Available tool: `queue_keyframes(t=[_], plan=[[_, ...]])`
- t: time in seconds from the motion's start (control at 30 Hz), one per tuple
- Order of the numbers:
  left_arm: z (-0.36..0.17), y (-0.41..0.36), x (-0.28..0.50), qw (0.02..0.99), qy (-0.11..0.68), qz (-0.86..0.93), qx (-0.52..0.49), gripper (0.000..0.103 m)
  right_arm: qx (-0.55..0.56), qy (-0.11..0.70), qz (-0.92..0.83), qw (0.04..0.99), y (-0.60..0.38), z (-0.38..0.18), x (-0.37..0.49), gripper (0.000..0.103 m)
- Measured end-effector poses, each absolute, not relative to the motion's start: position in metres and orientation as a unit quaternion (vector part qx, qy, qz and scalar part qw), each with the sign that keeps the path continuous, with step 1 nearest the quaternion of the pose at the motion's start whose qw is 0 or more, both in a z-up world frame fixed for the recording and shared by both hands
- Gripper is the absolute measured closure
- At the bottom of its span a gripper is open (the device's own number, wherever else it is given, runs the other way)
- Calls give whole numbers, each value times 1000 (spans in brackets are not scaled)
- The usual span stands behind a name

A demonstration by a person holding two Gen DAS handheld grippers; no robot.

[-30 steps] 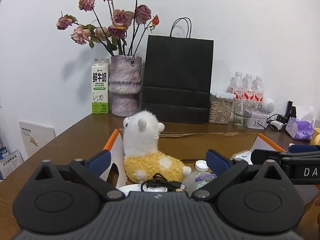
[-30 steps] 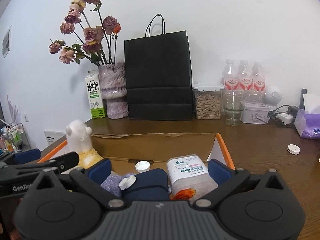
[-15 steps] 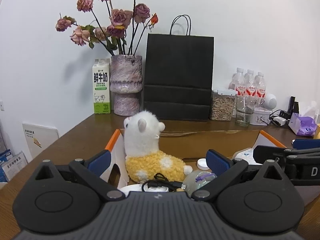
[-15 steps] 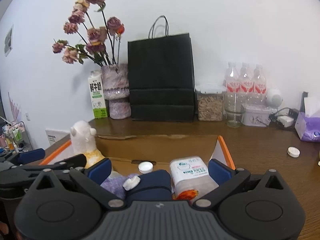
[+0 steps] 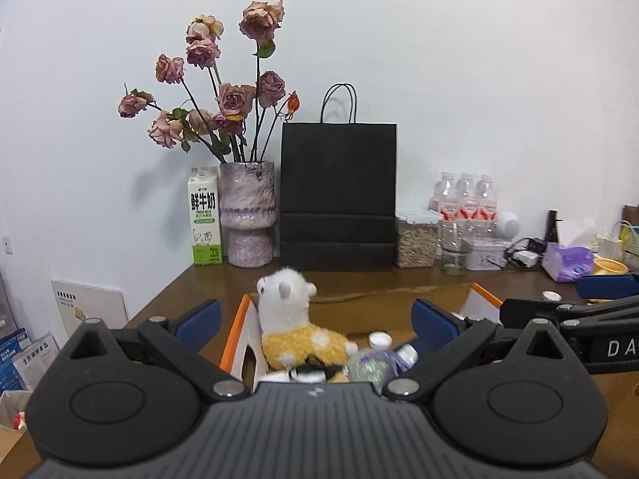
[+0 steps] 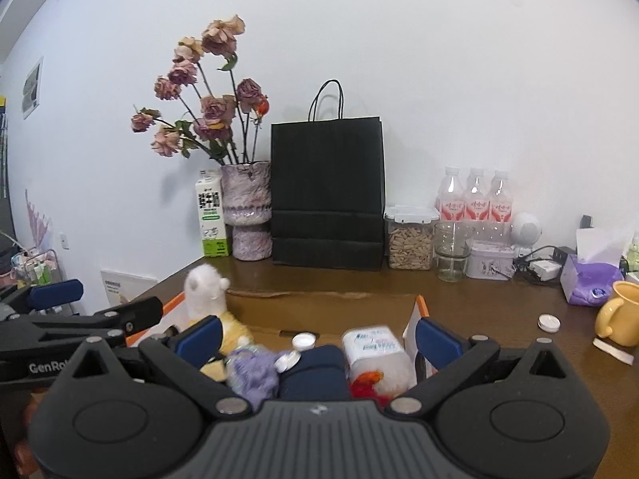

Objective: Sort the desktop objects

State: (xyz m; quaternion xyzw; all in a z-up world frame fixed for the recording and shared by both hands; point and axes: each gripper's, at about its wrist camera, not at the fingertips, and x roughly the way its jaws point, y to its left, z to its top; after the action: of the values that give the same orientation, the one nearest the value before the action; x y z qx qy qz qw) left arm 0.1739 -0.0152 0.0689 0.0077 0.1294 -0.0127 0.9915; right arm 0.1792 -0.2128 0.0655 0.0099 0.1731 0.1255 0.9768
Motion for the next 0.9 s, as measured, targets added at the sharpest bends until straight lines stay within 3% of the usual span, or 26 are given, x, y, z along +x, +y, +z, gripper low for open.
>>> queue_keyframes(t=[0.5,0.9], plan=[[50,-15,58,984,174,-23,20,0,-1,213,124,969,-212,43,50,0],[24,-19,14,980,200,0,18,0,-1,241,102,965,-210,18,-1,0]])
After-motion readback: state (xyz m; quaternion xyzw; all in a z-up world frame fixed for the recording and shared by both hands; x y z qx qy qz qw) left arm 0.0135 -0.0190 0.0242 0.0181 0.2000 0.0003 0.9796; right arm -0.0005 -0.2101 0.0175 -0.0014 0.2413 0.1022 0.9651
